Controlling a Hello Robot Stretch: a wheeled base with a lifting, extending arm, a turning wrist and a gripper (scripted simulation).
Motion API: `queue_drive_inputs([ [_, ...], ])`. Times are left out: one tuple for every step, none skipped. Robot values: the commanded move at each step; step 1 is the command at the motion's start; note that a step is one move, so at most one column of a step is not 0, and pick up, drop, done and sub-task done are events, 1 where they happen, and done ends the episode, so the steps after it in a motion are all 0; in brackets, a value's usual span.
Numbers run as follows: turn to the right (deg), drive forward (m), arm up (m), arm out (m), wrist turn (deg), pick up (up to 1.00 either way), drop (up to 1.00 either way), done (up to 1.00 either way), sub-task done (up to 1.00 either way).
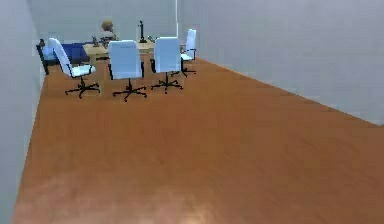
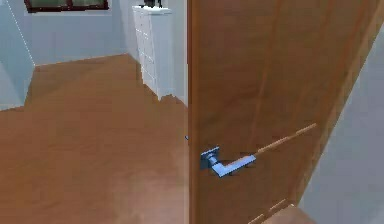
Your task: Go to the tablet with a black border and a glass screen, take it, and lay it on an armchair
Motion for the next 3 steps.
queue_drive_inputs([
  [39.0, 0.0, 0.0, 0.0, 0.0, 0.0, 0.0, 0.0, 0.0],
  [0.0, 0.85, 0.0, 0.0, 0.0, 0.0, 0.0, 0.0, 0.0],
  [45.0, 0.0, 0.0, 0.0, 0.0, 0.0, 0.0, 0.0, 0.0],
])
